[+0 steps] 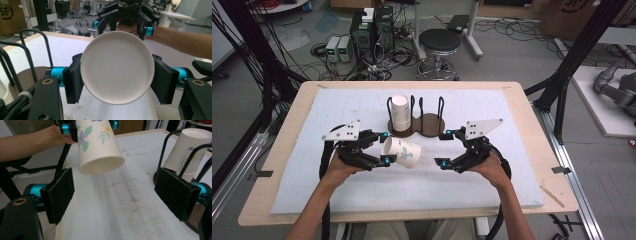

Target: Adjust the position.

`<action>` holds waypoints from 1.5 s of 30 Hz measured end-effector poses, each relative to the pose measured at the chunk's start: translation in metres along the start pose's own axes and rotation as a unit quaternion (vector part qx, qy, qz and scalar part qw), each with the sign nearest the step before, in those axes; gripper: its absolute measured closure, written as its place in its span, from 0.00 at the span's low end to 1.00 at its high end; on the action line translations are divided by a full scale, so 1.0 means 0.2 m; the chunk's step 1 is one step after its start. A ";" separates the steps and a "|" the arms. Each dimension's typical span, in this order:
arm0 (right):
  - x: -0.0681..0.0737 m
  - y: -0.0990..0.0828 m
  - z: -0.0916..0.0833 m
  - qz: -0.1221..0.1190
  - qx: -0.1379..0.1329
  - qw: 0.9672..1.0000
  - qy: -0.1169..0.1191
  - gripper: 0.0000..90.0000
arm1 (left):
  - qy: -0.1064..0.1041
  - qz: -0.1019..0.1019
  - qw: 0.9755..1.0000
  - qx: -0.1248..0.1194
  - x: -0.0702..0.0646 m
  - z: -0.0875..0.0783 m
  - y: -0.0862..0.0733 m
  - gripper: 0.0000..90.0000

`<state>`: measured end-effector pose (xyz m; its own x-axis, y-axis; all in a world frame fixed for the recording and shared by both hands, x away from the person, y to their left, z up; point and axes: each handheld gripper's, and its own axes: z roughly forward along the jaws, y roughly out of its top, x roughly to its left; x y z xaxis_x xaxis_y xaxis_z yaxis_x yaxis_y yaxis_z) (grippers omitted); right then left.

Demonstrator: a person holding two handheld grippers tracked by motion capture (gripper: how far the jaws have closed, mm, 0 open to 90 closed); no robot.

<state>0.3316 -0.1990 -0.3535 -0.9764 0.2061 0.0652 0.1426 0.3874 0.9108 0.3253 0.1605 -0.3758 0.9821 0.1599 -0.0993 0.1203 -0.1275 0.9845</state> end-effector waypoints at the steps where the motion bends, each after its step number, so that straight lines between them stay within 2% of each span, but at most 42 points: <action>1: 0.00 0.00 0.01 0.001 -0.002 1.000 0.002 0.18 | -0.002 -0.002 1.000 -0.001 0.00 0.01 0.00 0.39; 6: 0.00 0.03 0.04 -0.004 -0.016 1.000 0.015 0.18 | -0.007 -0.001 1.000 -0.004 -0.01 0.03 -0.01 0.39; 11: 0.01 0.05 0.08 -0.008 -0.011 0.999 0.035 0.18 | -0.013 -0.003 1.000 -0.005 -0.01 0.05 -0.02 0.39; 26: 0.04 0.12 0.22 -0.025 -0.009 0.997 0.070 0.18 | -0.027 -0.001 1.000 -0.012 -0.03 0.06 -0.01 0.39; 36: 0.03 0.13 0.25 -0.026 -0.011 0.997 0.079 0.19 | -0.032 0.000 0.999 -0.011 -0.03 0.07 -0.01 0.39; 45: 0.05 0.13 0.31 -0.028 0.005 0.995 0.092 0.19 | -0.035 0.005 0.999 -0.013 -0.04 0.07 0.01 0.39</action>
<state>0.3350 -0.1305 -0.3548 -0.9959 0.0169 0.0890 0.0883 0.4018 0.9114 0.3189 0.1455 -0.3747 0.9912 0.0889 -0.0985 0.1074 -0.1027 0.9889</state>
